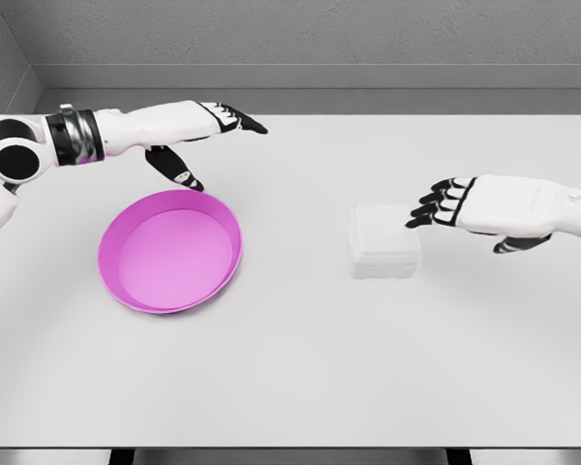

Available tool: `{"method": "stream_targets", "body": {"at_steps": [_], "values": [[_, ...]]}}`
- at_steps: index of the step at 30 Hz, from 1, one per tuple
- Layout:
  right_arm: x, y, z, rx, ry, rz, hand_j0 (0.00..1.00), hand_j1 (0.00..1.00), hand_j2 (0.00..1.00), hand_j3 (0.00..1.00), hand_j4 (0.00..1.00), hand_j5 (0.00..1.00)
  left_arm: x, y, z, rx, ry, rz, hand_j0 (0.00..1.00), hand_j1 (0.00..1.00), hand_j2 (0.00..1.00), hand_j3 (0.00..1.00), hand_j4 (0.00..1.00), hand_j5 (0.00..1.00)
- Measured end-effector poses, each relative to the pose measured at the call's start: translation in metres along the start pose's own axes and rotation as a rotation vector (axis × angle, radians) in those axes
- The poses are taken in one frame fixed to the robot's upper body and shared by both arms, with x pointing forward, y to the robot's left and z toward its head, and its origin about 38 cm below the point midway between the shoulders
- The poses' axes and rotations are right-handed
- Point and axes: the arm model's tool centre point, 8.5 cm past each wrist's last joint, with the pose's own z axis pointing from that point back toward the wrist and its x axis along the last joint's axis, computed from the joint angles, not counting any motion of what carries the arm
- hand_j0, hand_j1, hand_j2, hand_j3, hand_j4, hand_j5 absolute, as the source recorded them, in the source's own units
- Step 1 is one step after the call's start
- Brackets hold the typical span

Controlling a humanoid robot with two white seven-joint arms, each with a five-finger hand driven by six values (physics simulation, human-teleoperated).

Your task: Pack egg into the box and close the box lid

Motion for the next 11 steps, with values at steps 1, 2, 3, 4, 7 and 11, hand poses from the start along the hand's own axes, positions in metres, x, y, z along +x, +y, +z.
{"method": "stream_targets", "body": {"at_steps": [1, 2, 3, 4, 7, 11], "values": [[0.0, -0.001, 0.0, -0.002, -0.002, 0.002, 1.0, 1.0, 1.0, 1.0, 1.0, 1.0, -0.001, 0.001, 0.0, 0.001, 0.002, 0.0, 1.0, 1.0, 1.0, 1.0, 1.0, 1.0], [0.001, -0.001, -0.001, -0.004, -0.003, 0.003, 1.0, 1.0, 1.0, 1.0, 1.0, 1.0, -0.001, 0.001, 0.001, 0.002, 0.004, 0.001, 1.0, 1.0, 1.0, 1.0, 1.0, 1.0], [0.0, -0.002, 0.0, -0.006, -0.001, 0.003, 1.0, 1.0, 1.0, 1.0, 1.0, 1.0, -0.002, 0.001, 0.001, 0.006, 0.007, 0.005, 1.0, 1.0, 1.0, 1.0, 1.0, 1.0], [-0.003, -0.003, 0.002, -0.013, 0.01, -0.001, 1.0, 1.0, 1.0, 1.0, 1.0, 1.0, -0.003, 0.001, 0.002, 0.011, 0.009, 0.009, 1.0, 1.0, 1.0, 1.0, 1.0, 1.0], [-0.026, -0.005, 0.021, -0.061, 0.073, -0.063, 1.0, 1.0, 1.0, 1.0, 1.0, 1.0, -0.008, 0.002, 0.005, 0.02, 0.022, 0.019, 1.0, 1.0, 1.0, 1.0, 1.0, 1.0], [-0.043, -0.001, 0.033, -0.086, 0.117, -0.121, 1.0, 1.0, 1.0, 1.0, 1.0, 1.0, -0.01, 0.002, 0.006, 0.025, 0.028, 0.024, 1.0, 1.0, 1.0, 1.0, 1.0, 1.0]]}}
